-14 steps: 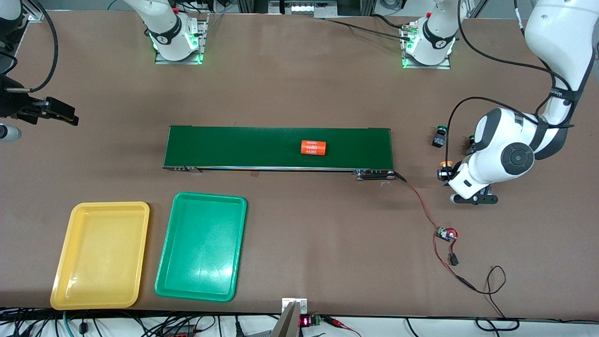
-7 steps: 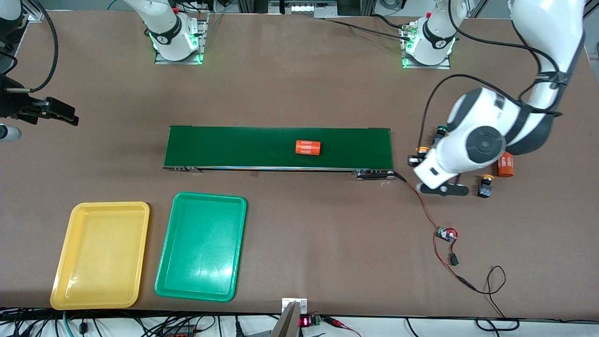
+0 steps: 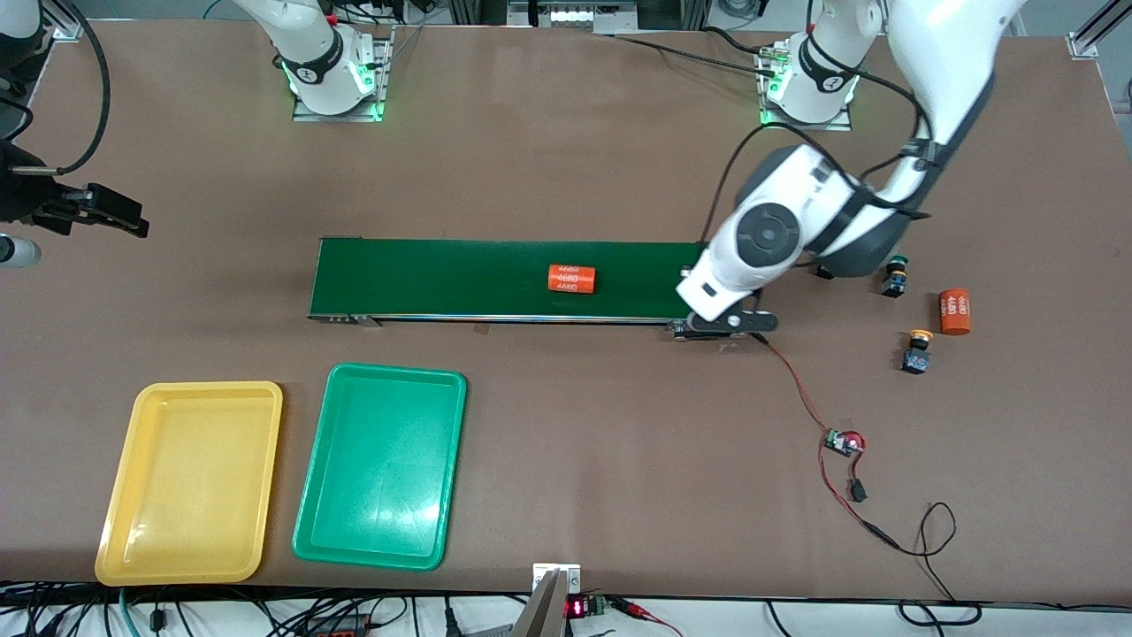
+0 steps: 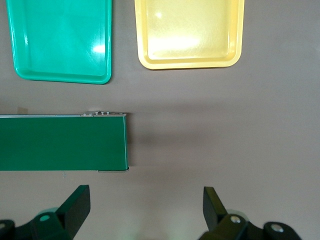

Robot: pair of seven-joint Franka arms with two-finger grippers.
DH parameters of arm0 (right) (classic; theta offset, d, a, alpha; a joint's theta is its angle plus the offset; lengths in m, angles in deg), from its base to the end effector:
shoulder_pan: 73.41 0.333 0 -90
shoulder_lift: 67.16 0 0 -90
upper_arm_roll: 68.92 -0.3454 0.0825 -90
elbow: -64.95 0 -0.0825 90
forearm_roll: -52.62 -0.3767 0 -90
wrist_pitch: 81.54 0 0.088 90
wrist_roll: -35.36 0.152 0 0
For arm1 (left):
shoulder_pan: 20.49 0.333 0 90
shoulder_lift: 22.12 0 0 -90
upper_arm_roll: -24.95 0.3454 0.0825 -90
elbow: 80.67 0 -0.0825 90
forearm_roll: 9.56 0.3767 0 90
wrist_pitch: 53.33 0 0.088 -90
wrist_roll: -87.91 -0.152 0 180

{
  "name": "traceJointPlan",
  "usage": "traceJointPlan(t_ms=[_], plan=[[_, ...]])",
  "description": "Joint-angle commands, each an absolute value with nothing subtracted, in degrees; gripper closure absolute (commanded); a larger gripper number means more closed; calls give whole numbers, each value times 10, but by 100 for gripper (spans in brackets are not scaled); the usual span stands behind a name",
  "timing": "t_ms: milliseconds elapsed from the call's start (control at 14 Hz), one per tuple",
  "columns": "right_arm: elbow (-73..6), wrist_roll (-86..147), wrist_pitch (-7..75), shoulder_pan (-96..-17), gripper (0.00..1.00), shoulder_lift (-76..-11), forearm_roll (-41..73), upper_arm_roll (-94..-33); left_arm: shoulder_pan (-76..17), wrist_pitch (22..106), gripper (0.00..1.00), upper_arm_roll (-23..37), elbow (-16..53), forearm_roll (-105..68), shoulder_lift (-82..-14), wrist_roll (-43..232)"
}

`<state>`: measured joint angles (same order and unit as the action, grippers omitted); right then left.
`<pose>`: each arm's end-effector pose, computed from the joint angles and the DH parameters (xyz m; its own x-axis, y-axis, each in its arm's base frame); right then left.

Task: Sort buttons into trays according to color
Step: 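Carry the yellow-based button onto the belt and release it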

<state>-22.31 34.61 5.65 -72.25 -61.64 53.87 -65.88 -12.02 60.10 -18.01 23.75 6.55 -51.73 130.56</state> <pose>0.5680 -0.0207 0.5733 0.9950 -0.0209 -0.0976 -0.0185 -0.9995 0.0256 0.5341 -0.2984 0.2868 0.9745 0.0359 -0.2216 0.0258 -0.9985 -0.0480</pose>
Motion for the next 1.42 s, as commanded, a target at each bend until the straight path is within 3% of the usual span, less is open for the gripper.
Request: traceJointPlan(t_ms=[0,214,285,499,570,1140,1353], plan=[[-215,344,51,-724,0,-614,535,-660,-135,650,80,-180,255,72,-534,1364],[-215,344,50,-724,0,-615,535,-660,-163,665,71,-175,257,80,-552,1384],[-215,344,50,-724,0,-614,535,-660,-164,672,63,-173,262,80,-552,1384],[-216,344,51,-724,0,-614,535,-660,-159,672,6,-174,260,90,-550,1383],[-215,344,50,-724,0,-614,535,-660,-158,670,1,-175,256,90,-546,1381],[-216,344,49,-725,0,-614,535,-659,-127,598,0,-183,176,62,-519,1377],[-217,344,48,-726,0,-614,535,-659,-94,517,0,-177,135,73,-518,1320]])
